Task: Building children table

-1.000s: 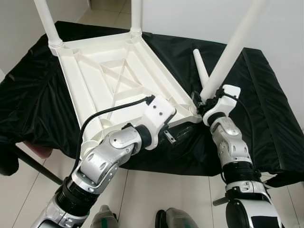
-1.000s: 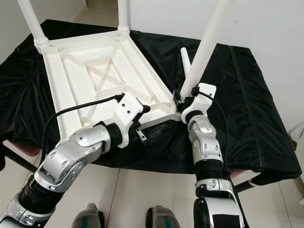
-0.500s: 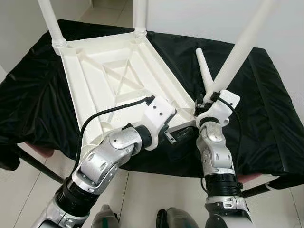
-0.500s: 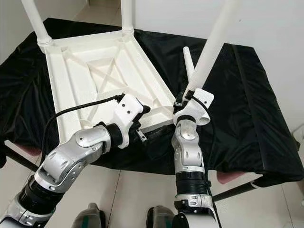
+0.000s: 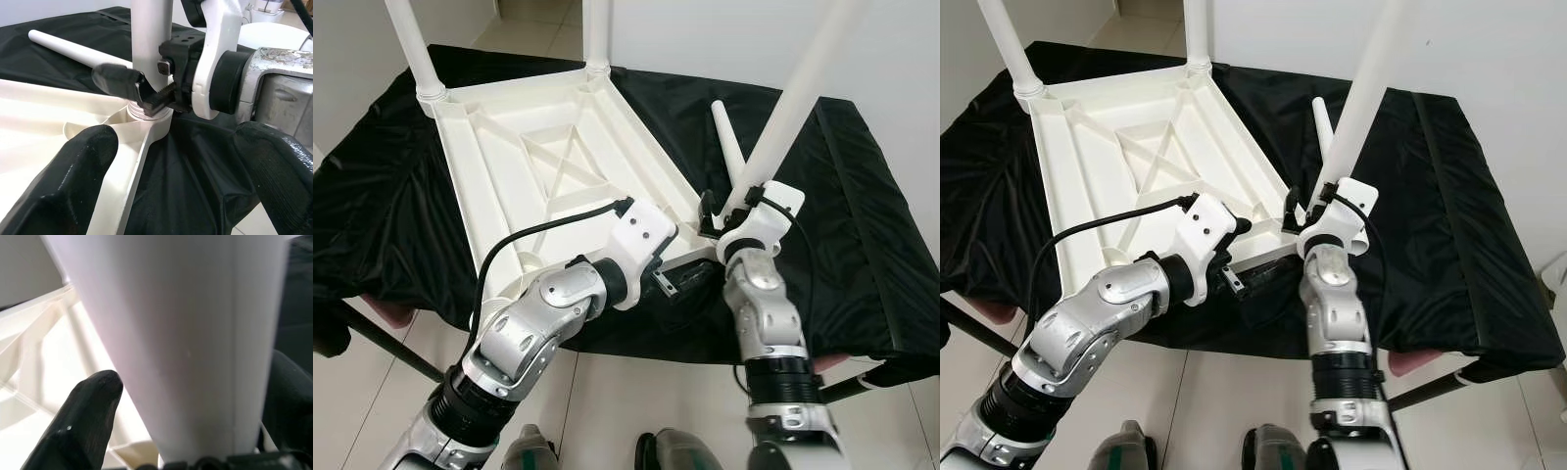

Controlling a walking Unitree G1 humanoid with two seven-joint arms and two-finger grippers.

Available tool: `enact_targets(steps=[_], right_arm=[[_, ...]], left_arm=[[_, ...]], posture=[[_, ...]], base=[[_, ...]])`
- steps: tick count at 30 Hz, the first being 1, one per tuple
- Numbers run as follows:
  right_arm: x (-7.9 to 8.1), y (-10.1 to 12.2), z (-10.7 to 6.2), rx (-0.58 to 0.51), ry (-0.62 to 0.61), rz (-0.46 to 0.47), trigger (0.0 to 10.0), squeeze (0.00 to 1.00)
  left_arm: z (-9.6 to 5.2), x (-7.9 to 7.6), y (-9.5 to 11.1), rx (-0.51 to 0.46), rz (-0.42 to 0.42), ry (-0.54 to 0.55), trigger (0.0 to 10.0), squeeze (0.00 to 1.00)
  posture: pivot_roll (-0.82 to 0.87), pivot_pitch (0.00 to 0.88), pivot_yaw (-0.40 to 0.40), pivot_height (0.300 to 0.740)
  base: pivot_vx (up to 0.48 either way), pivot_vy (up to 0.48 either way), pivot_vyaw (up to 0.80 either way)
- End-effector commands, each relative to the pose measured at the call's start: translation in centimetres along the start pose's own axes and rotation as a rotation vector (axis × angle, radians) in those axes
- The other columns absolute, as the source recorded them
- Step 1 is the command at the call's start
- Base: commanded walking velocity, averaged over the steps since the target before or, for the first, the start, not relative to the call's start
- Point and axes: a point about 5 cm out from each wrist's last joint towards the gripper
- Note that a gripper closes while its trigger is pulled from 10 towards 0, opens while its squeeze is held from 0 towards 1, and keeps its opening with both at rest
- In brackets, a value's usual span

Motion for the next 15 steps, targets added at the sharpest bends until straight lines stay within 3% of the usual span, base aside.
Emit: enact_targets(steps=[1, 7, 8, 10, 15], right_arm=[[-0.1, -0.3, 0.1, 0.002, 0.059, 0.000, 10.0, 1.00], [-0.8, -0.2, 0.5, -0.004, 0.180, -0.035, 10.0, 1.00], [-1.3, -0.1, 0.8, -0.017, 0.210, -0.075, 10.0, 0.00], [-2.3, -0.1, 1.3, -0.018, 0.289, -0.089, 10.0, 0.00], [-3.0, -0.4, 1.7, -0.005, 0.380, -0.122, 10.0, 0.00]], left_arm=[[0.0, -0.4, -0.2, 0.010, -0.001, -0.041, 10.0, 0.00], [0.0, -0.3, -0.2, 0.010, 0.001, -0.042, 10.0, 0.00], [0.1, -0.3, -0.1, 0.011, 0.002, -0.043, 10.0, 0.00], [0.1, -0.2, -0.1, 0.010, 0.004, -0.042, 10.0, 0.00], [0.1, -0.1, -0.1, 0.009, 0.005, -0.040, 10.0, 0.00]], posture=[[-0.05, 0.015, -0.047, 0.740], [-0.05, 0.012, -0.045, 0.740], [-0.05, 0.010, -0.045, 0.740], [-0.05, 0.010, -0.042, 0.740], [-0.05, 0.008, -0.038, 0.740]], base=[[0.000, 0.000, 0.00], [0.000, 0.000, 0.00], [0.000, 0.000, 0.00], [0.000, 0.000, 0.00], [0.000, 0.000, 0.00]])
Point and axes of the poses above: a point about 5 cm out from each wrist's last joint towards the gripper, its own z axis pointing out of the wrist towards the gripper, its own y axis along the axis of the wrist's last joint, x = y × z, and after that the axes turned 5 degrees about -z, right-handed
